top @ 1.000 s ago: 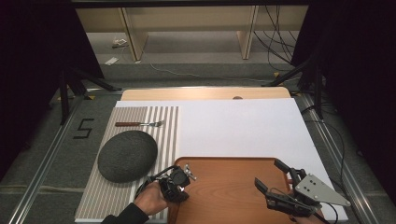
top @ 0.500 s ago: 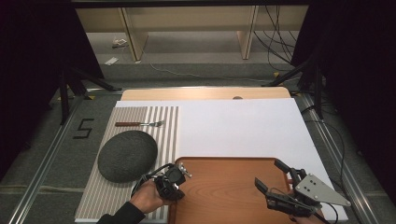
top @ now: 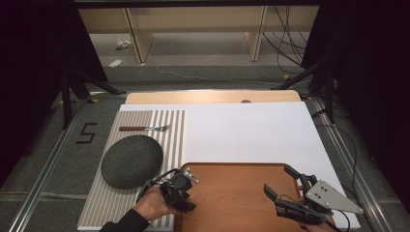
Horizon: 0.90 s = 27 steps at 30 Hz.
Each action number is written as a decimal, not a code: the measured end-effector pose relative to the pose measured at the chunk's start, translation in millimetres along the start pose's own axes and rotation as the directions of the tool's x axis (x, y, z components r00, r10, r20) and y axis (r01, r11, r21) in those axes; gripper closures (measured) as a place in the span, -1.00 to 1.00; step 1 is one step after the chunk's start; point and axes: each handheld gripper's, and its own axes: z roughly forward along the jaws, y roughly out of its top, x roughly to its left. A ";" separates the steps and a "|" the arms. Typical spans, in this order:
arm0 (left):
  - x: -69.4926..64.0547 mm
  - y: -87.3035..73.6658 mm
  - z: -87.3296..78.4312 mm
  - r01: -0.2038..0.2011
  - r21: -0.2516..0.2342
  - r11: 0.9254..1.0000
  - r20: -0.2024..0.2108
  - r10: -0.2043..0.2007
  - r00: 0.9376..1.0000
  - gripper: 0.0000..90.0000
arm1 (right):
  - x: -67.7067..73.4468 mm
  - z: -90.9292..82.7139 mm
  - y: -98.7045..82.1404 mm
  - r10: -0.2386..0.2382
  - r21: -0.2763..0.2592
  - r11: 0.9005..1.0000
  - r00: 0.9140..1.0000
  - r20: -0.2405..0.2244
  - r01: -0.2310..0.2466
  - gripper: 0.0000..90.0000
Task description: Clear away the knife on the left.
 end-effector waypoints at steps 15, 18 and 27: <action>-6.7 4.1 -14.0 -0.031 -0.213 0.977 0.010 0.034 0.999 -0.65 | 0.0 -0.1 0.0 0.000 0.000 1.000 1.000 -0.001 0.000 -0.61; -6.9 3.6 -20.6 -0.031 -0.298 0.954 0.007 0.035 0.999 -0.65 | 0.1 0.0 0.0 0.000 0.000 1.000 1.000 -0.001 0.000 -0.61; -7.3 -0.7 -35.8 -0.047 -0.486 0.873 -0.001 0.053 0.999 -0.66 | 0.0 -0.1 0.0 0.000 -0.001 1.000 1.000 -0.002 0.000 -0.61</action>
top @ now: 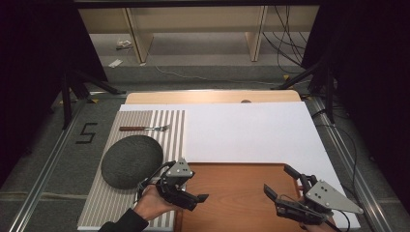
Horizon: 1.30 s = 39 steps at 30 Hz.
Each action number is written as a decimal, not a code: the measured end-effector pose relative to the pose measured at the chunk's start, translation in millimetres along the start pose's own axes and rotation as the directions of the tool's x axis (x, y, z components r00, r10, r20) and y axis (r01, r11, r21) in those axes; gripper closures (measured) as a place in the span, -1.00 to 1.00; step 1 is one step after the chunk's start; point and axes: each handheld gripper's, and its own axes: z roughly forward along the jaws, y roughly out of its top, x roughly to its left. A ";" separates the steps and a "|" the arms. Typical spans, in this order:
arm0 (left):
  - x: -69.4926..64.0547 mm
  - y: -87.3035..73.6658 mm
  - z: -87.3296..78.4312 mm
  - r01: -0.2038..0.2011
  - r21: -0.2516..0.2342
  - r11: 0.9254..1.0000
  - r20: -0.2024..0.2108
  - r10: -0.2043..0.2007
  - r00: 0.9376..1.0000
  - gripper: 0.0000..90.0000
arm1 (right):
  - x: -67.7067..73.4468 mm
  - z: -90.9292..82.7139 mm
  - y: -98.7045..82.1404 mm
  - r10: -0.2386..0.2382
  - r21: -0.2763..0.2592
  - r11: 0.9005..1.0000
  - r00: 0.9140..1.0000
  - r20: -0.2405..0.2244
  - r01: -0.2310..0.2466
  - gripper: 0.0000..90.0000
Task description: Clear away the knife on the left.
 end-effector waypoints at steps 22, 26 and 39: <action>2.8 -11.2 -32.1 0.024 -0.284 0.959 -0.034 -0.035 0.999 -0.66 | -0.2 -0.6 0.4 0.004 -0.004 1.000 1.000 -0.002 -0.004 -0.61; 0.7 -12.7 -33.8 0.020 -0.299 0.954 -0.029 -0.030 0.999 -0.66 | -0.1 -0.6 0.3 0.004 -0.003 1.000 1.000 -0.001 -0.004 -0.61; -5.2 -21.5 -40.2 0.006 -0.351 0.936 -0.043 -0.022 0.999 -0.67 | -0.1 -0.7 0.5 0.005 -0.004 1.000 1.000 0.000 -0.005 -0.61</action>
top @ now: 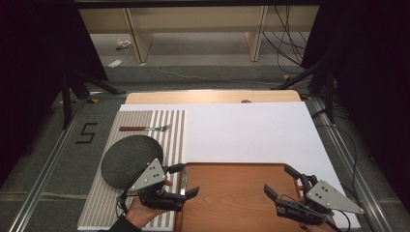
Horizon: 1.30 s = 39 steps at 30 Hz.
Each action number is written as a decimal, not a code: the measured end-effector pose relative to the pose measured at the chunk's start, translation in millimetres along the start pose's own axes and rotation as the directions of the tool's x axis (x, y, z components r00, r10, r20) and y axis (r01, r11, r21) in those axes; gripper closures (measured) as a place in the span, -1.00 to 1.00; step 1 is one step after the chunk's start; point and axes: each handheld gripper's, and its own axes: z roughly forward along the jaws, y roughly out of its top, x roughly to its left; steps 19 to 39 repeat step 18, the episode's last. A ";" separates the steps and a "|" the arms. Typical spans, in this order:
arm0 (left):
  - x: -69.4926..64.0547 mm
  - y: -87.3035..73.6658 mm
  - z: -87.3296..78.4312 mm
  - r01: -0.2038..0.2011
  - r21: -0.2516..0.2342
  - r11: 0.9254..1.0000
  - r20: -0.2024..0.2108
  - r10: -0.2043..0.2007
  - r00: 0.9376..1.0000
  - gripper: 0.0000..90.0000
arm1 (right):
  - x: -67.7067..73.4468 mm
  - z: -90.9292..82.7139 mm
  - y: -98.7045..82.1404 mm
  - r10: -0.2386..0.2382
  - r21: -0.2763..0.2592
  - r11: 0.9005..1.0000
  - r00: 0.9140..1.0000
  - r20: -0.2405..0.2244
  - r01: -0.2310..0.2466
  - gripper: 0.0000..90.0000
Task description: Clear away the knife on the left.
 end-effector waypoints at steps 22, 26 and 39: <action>-0.9 -1.9 2.2 -0.004 0.002 1.000 0.001 0.004 1.000 -0.67 | 0.1 0.1 0.0 -0.001 0.001 1.000 1.000 -0.001 0.001 -0.61; -0.9 -1.9 2.2 -0.004 0.002 1.000 0.001 0.004 1.000 -0.67 | 0.1 0.1 0.0 -0.001 0.001 1.000 1.000 -0.001 0.001 -0.61; -0.9 -1.9 2.2 -0.004 0.002 1.000 0.001 0.004 1.000 -0.67 | 0.1 0.1 0.0 -0.001 0.001 1.000 1.000 -0.001 0.001 -0.61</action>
